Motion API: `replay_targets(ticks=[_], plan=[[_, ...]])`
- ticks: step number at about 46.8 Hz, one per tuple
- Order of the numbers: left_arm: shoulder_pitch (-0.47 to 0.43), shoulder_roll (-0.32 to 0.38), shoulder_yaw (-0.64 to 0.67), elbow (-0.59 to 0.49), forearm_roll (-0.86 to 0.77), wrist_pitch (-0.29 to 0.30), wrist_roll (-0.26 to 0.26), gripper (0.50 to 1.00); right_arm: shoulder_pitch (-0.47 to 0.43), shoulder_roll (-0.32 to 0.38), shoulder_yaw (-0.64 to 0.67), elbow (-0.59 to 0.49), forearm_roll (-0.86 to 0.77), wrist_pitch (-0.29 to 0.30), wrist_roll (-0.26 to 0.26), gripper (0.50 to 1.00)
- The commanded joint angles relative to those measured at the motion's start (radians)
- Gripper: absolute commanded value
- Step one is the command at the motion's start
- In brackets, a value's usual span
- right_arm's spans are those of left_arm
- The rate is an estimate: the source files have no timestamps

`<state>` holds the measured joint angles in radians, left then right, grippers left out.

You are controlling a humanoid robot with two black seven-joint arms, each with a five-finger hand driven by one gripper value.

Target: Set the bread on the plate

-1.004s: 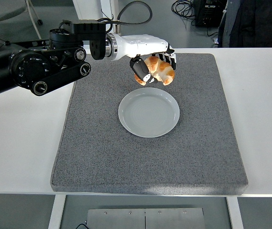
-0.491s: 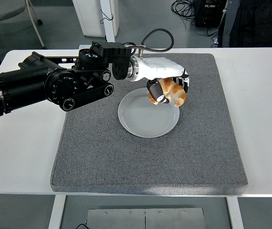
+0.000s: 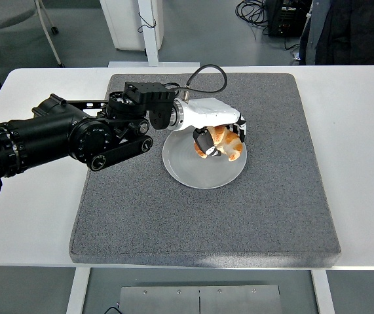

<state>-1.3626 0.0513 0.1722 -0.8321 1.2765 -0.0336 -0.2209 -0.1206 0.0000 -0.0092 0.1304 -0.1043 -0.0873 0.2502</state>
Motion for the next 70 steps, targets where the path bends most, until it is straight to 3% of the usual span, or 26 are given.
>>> replay_targets(ticks=[1,38,39,40,42,43,44,54,70], plan=[[0.013,-0.002,0.007,0.002,0.012,0.003,0.0,0.5,-0.001,0.0,0.0,0.0,0.0,0.0,0.0,1.0],[0.051,-0.002,0.012,0.03,0.021,0.018,0.002,0.5,0.001,0.0,0.0,0.0,0.0,0.0,0.0,1.0],[0.051,-0.002,0.012,0.03,0.018,0.018,0.003,0.585,-0.001,0.0,0.0,0.0,0.0,0.0,0.0,1.0],[0.049,-0.002,0.012,0.03,0.014,0.018,0.005,0.718,0.001,0.0,0.0,0.0,0.0,0.001,0.0,1.0],[0.046,-0.001,0.009,0.028,0.004,0.014,0.005,0.868,-0.001,0.0,0.0,0.0,0.0,0.0,0.0,1.0],[0.045,0.001,0.007,0.028,0.003,0.011,0.005,0.967,0.001,0.0,0.0,0.0,0.0,0.0,0.0,1.0],[0.042,0.002,0.004,0.027,0.003,0.006,0.005,0.999,0.001,0.0,0.0,0.0,0.0,0.0,0.0,1.0],[0.016,0.031,0.001,0.005,-0.06,-0.006,0.0,0.999,-0.001,0.0,0.0,0.0,0.0,0.0,0.0,1.0],[-0.141,0.133,-0.028,-0.093,-0.281,-0.123,0.002,0.999,-0.001,0.0,0.0,0.0,0.0,0.0,0.0,1.0]])
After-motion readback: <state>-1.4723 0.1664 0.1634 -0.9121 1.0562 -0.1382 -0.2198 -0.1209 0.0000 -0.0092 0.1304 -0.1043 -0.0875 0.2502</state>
